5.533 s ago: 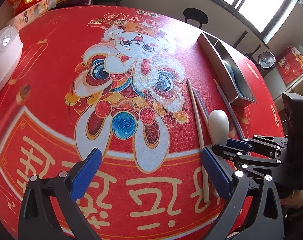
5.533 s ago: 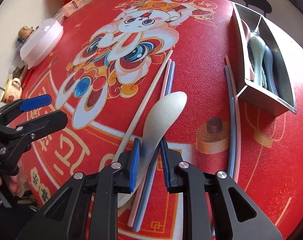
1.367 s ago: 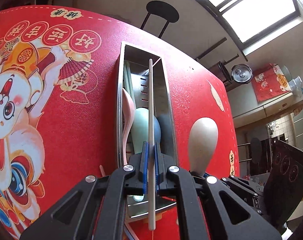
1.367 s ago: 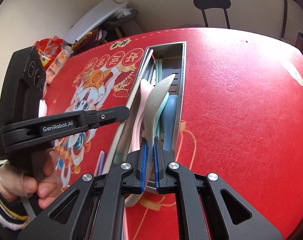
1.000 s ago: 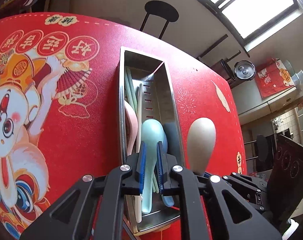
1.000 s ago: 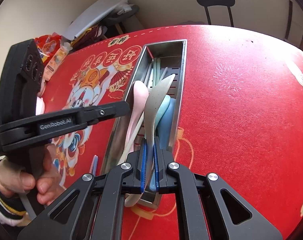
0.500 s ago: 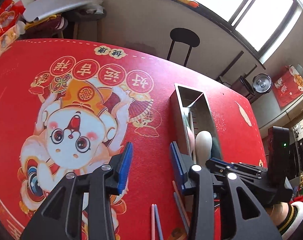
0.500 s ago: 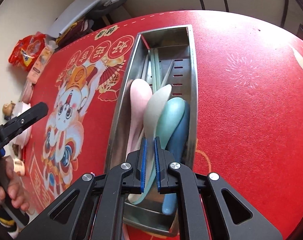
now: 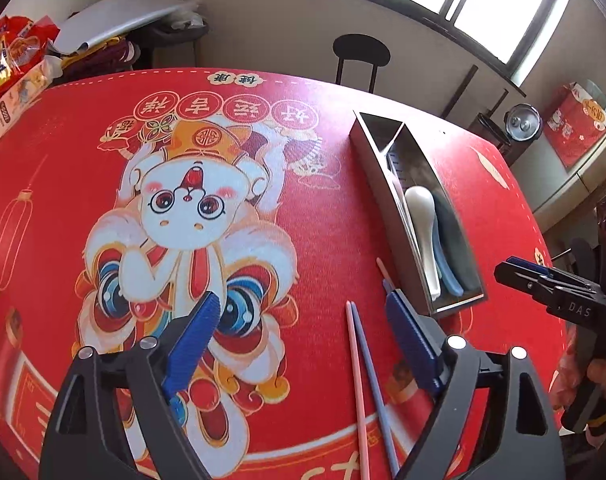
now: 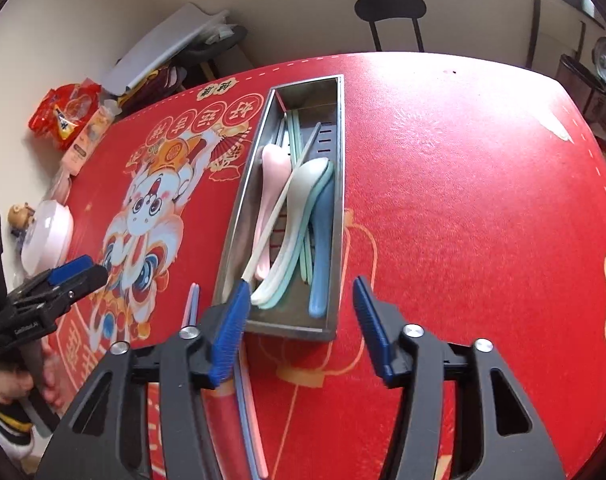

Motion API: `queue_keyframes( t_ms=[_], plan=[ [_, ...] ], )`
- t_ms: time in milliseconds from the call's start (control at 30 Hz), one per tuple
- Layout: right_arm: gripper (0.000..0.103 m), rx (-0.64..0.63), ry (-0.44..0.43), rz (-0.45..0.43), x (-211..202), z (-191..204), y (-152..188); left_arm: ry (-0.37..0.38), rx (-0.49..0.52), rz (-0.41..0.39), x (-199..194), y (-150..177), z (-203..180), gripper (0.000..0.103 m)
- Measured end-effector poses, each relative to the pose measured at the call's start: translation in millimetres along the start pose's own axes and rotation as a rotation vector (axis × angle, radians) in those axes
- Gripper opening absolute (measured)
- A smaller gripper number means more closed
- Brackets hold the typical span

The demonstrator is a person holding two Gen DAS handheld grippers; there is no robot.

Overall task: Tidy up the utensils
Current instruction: 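Move both open tools back to the loose pink and blue chopsticks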

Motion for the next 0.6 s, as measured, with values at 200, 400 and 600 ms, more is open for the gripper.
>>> queue_keyframes(
  t_ms=[200, 400, 600],
  plan=[
    [0.054, -0.039, 0.009, 0.051, 8, 12, 46, -0.027, 0.092, 0.032, 0, 41, -10, 0.09],
    [0.052, -0.08, -0.01, 0.112, 28, 22, 76, -0.023, 0.125, 0.07, 9, 76, -18, 0.09],
    [0.032, -0.116, -0.008, 0.15, 46, 29, 82, -0.001, 0.131, 0.085, 11, 87, -30, 0.072]
  ],
)
Point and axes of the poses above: each gripper's, at about its wrist camera, not at the fingertips, and x roughly the way its jaws point, z to its left, y to its underside, the point moved 4 cm from there along x, roughly the way its jaws point, and after that the axes turned 14 degrees about -y, right-handed, at the moved point
